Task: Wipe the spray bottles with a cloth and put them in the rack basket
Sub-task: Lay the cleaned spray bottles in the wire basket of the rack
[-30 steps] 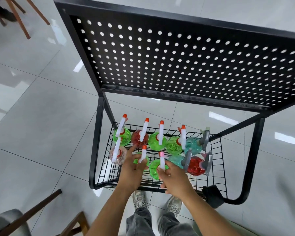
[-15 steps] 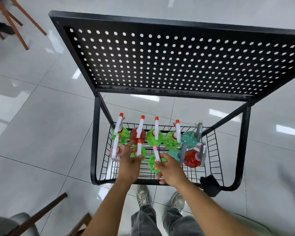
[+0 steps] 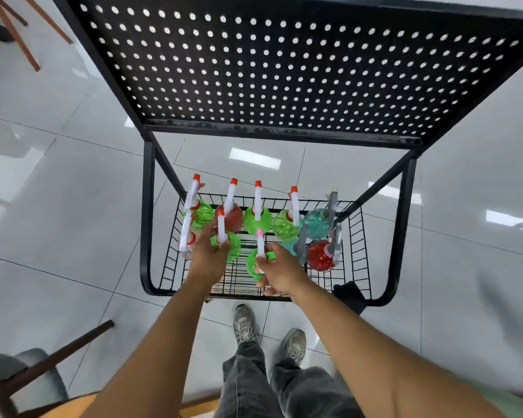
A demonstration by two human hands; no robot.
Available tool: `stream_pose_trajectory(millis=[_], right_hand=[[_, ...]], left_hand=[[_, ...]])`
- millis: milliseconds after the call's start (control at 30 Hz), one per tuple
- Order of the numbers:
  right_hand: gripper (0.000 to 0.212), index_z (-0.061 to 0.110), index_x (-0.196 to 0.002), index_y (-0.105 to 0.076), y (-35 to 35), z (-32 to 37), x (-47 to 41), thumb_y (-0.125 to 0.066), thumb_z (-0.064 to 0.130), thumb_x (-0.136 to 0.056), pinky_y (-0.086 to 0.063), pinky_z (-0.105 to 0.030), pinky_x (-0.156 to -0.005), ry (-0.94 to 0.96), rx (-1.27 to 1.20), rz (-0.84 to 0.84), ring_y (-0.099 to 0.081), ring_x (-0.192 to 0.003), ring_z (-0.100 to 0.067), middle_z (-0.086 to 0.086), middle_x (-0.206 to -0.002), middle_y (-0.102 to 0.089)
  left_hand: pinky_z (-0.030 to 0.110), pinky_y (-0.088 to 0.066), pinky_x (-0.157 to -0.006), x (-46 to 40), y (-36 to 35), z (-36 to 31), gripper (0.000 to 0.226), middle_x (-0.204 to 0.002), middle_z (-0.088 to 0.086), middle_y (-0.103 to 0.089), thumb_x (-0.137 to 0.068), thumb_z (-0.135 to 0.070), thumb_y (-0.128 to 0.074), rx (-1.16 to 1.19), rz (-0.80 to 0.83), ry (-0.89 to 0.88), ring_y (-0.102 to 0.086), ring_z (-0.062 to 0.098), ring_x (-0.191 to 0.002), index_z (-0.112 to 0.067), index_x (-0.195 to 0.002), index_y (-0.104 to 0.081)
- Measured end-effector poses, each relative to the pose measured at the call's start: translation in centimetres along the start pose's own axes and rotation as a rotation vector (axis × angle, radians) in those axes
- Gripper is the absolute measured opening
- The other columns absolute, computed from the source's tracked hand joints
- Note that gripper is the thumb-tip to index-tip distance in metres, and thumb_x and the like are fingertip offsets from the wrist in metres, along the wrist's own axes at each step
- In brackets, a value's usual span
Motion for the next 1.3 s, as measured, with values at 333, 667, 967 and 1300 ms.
stream_pose_trajectory(millis=[333, 667, 967, 1300], right_hand=[[0.061, 0.017, -0.159, -0.029, 2.6, 5.4, 1.3, -0.057, 0.033, -0.108, -0.066, -0.042, -0.068, 0.082, 0.512, 0.05, -0.078, -0.079, -0.033, -0.014, -0.101, -0.071], [0.06, 0.015, -0.159, -0.032, 1.9, 12.2, 2.3, -0.058, 0.033, -0.107, -0.067, -0.042, -0.068, 0.212, 0.902, 0.098, -0.076, -0.073, -0.03, -0.015, -0.107, -0.068], [0.05, 0.014, -0.15, -0.04, -3.7, 10.2, 3.8, -0.057, 0.028, -0.105, -0.041, -0.037, -0.068, 0.509, 1.04, -0.162, -0.071, -0.096, -0.037, -0.012, -0.113, -0.071], [0.035, 0.028, -0.135, -0.049, -1.7, 5.7, 2.9, -0.06, 0.04, -0.104, -0.05, -0.034, -0.075, 0.321, 0.391, -0.363, -0.071, -0.094, -0.025, 0.002, -0.103, -0.075]], left_hand=[[0.026, -0.051, -0.072, -0.2, 1.1, -1.0, 0.049, -0.134, 0.0, -0.061, -0.105, -0.021, -0.065, -0.102, -0.03, 0.025, -0.066, 0.024, -0.105, -0.026, -0.151, -0.05], [0.027, -0.049, -0.081, 1.4, 1.4, -2.7, 0.054, -0.147, 0.002, -0.059, -0.107, -0.023, -0.065, -0.137, 0.014, 0.027, -0.06, 0.015, -0.099, -0.023, -0.157, -0.045], [0.004, -0.039, -0.062, 1.3, 1.4, -2.2, 0.054, -0.152, 0.004, -0.056, -0.108, -0.011, -0.06, -0.14, 0.029, 0.034, -0.061, 0.013, -0.105, -0.022, -0.159, -0.044], [0.038, -0.05, -0.108, 1.0, 1.9, -1.5, 0.053, -0.149, 0.003, -0.06, -0.106, -0.017, -0.063, -0.109, 0.018, 0.054, -0.063, 0.023, -0.125, -0.021, -0.156, -0.046]])
Point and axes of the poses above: each hand's wrist, its own x-axis away from the middle knuckle, its own y-axis out of the back of the hand, z = x × y, the point moved 6 cm from there along -x, towards the middle knuckle
